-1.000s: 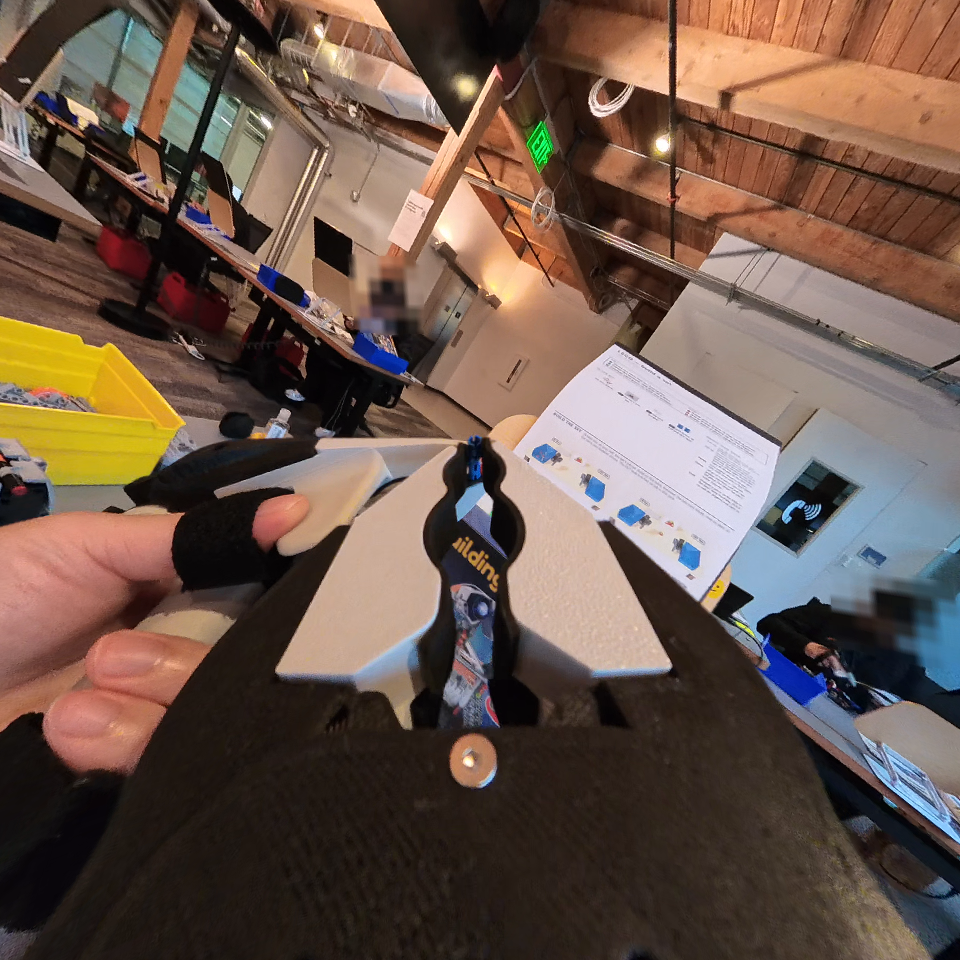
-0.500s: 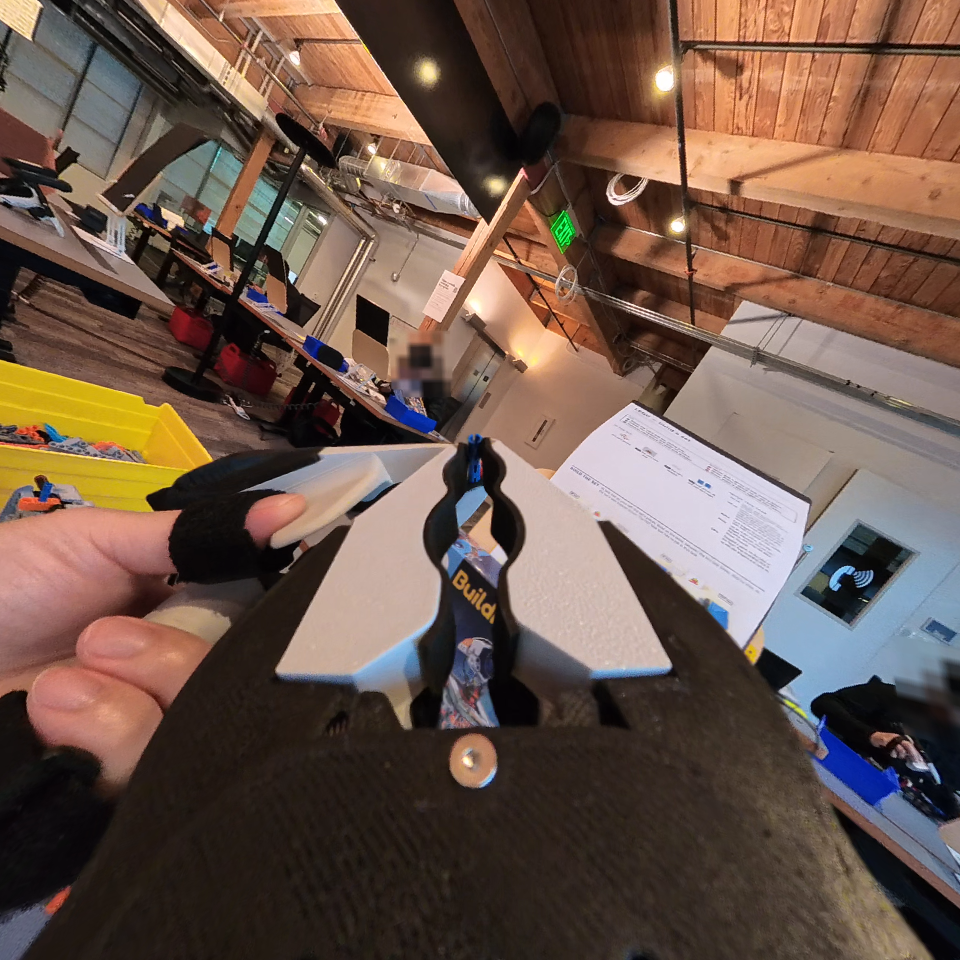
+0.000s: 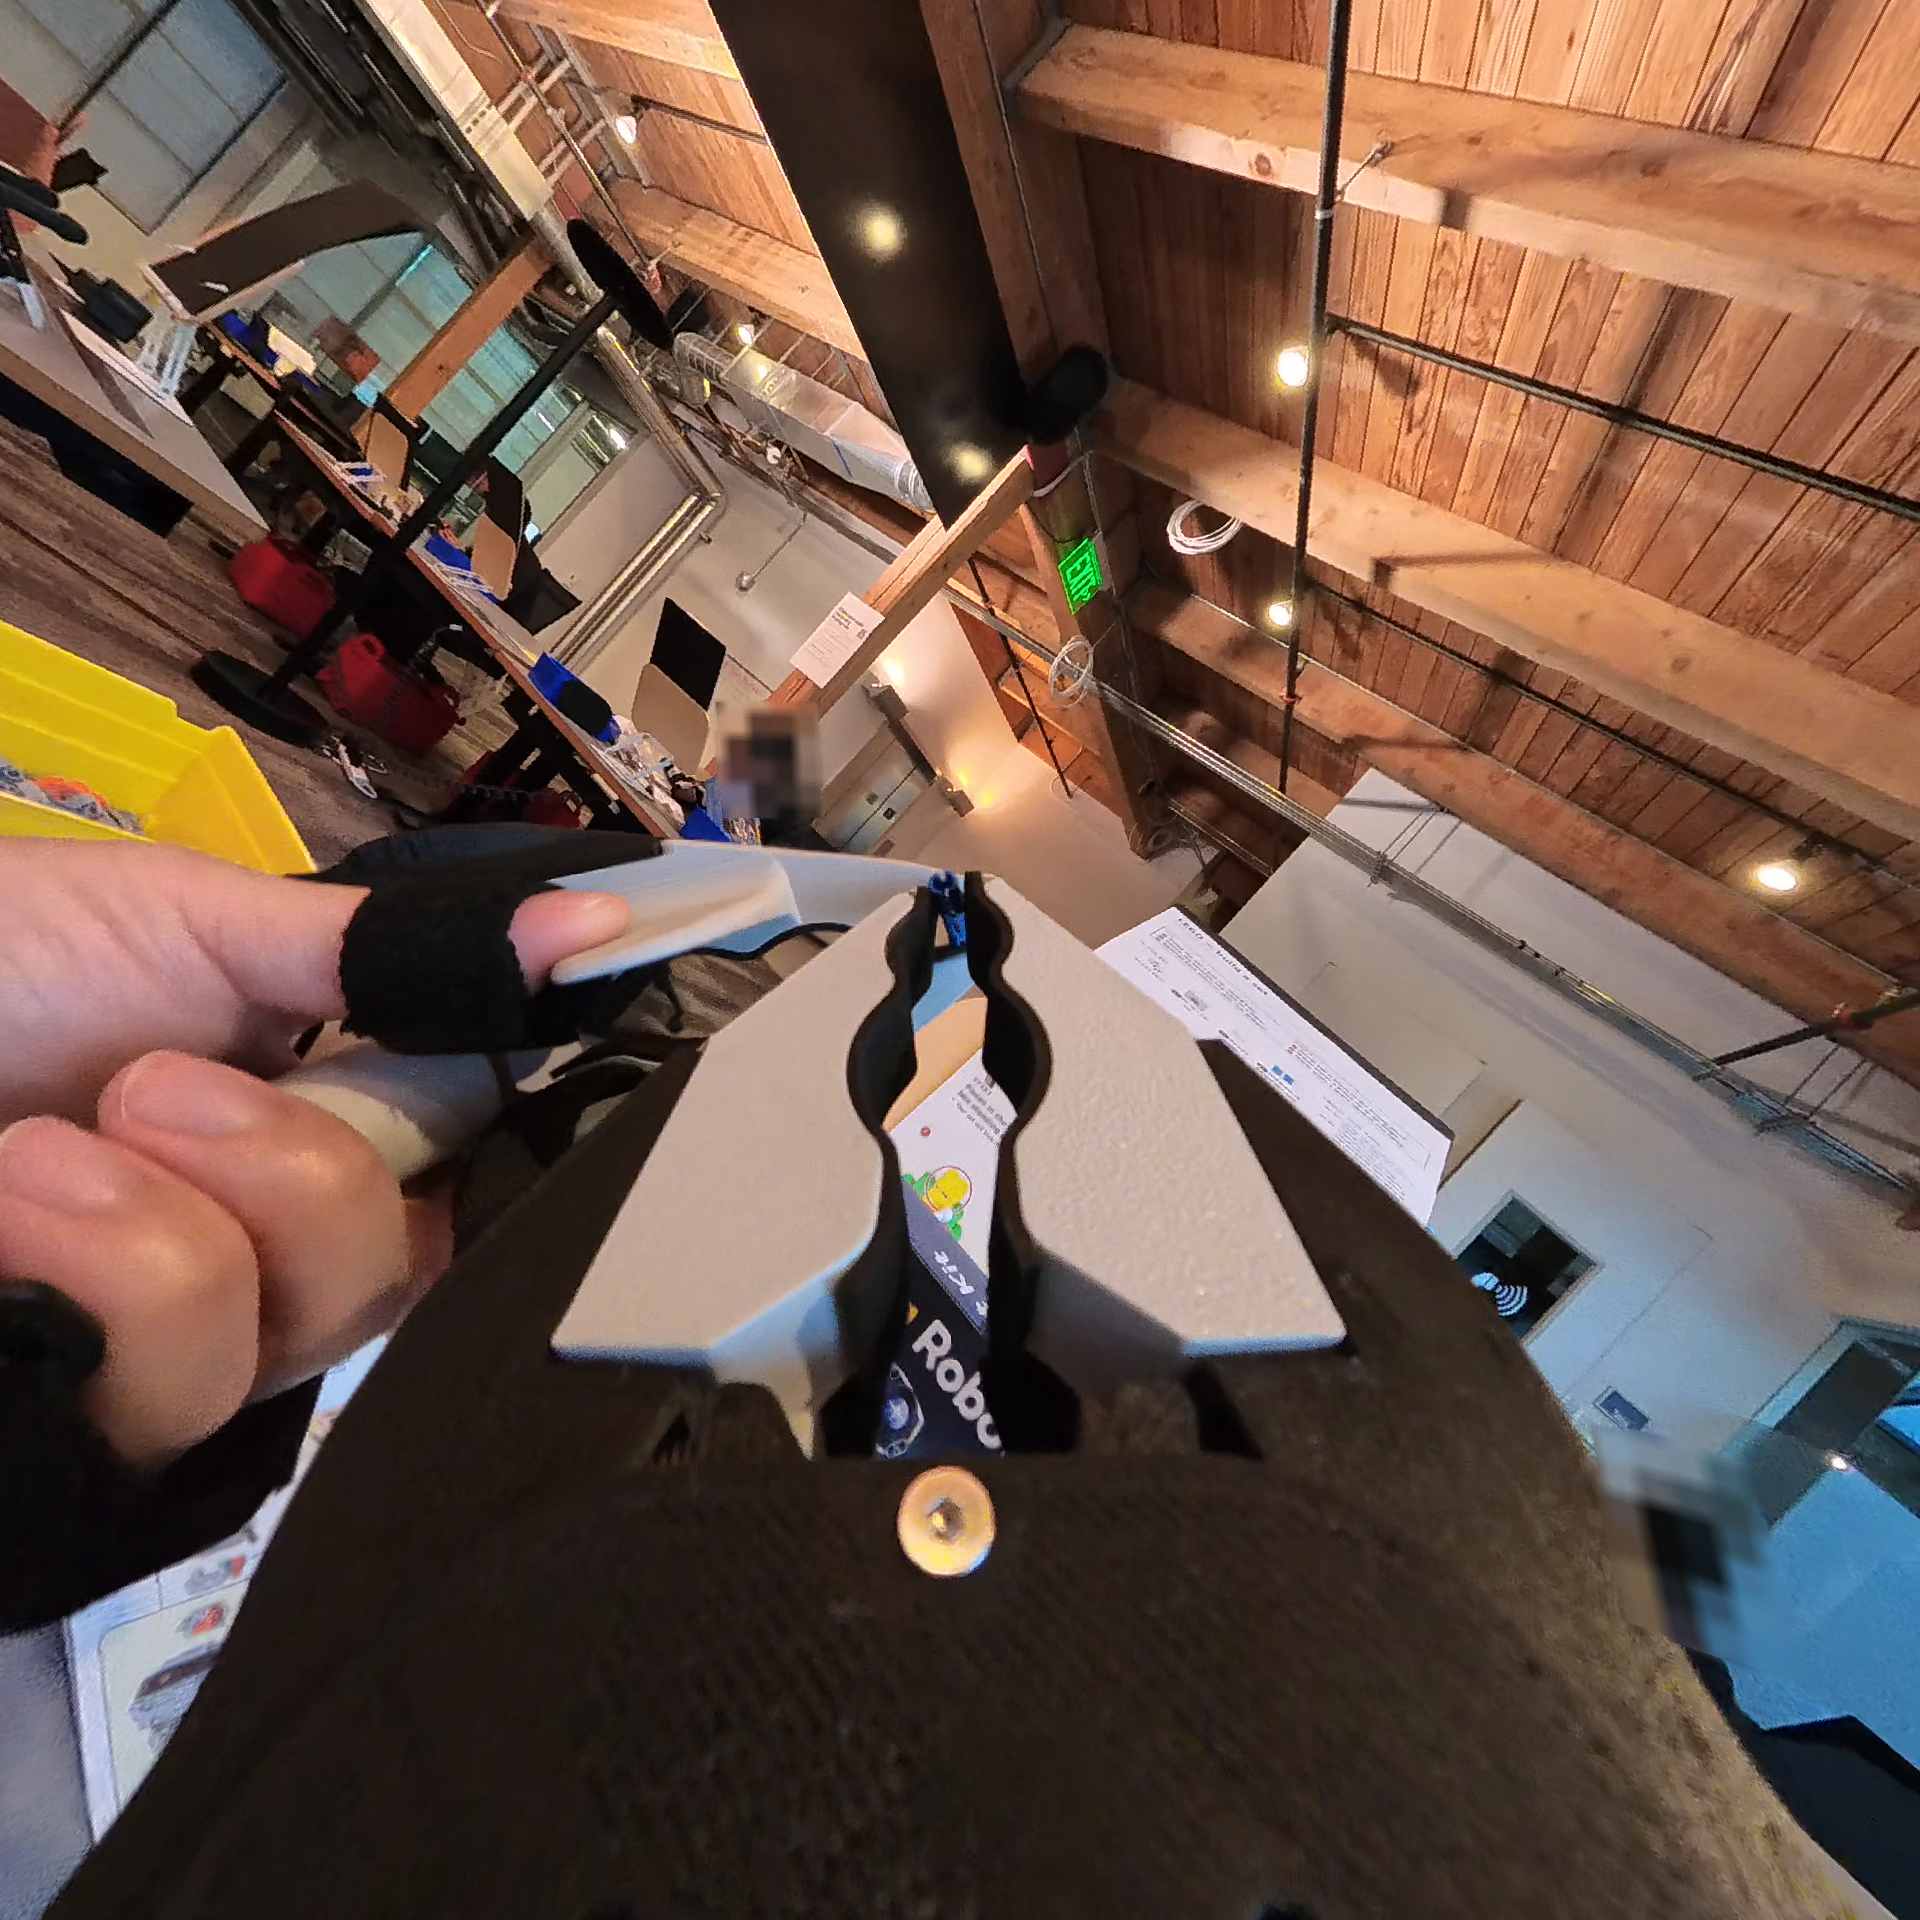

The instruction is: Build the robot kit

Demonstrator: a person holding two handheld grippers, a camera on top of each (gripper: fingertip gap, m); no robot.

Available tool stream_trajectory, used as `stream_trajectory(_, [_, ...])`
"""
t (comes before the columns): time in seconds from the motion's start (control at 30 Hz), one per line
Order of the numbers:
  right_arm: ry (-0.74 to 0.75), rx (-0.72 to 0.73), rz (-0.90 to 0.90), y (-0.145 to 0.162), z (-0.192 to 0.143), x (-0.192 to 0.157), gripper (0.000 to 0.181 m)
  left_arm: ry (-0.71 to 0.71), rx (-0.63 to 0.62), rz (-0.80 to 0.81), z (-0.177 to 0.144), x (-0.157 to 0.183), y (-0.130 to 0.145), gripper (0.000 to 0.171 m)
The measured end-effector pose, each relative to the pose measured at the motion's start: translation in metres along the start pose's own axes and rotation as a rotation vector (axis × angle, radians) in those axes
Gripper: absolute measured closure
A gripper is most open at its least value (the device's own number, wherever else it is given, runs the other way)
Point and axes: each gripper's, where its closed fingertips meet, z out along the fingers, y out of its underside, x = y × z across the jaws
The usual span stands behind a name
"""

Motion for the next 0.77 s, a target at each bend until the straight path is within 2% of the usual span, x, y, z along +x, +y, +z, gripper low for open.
stream_trajectory(0.07, [-0.001, -0.015, 0.006, 0.004, 0.000, 0.001, 0.177, 0.039, 0.022, -0.014, 0.000, 0.006, -0.004, 0.167])
stream_trajectory(0.13, [0.008, -0.048, -0.011, 0.013, 0.001, 0.002, 0.177, 0.008, -0.007, 0.023, 0.001, 0.005, -0.002, 0.167])
stream_trajectory(0.2, [0.039, -0.005, -0.021, 0.006, -0.002, 0.005, 0.178, -0.019, -0.041, 0.079, 0.002, 0.005, 0.002, 0.166])
stream_trajectory(0.43, [-0.019, -0.071, 0.076, 0.014, 0.003, -0.002, 0.178, 0.003, -0.019, 0.092, 0.001, 0.007, -0.004, 0.167])
stream_trajectory(0.6, [-0.116, -0.046, 0.488, 0.007, 0.004, 0.002, 0.178, 0.030, -0.085, 0.173, 0.005, 0.013, -0.002, 0.167])
stream_trajectory(0.77, [-0.318, 0.034, 0.954, -0.007, 0.000, -0.001, 0.178, 0.093, -0.194, 0.235, 0.009, 0.023, 0.003, 0.167])
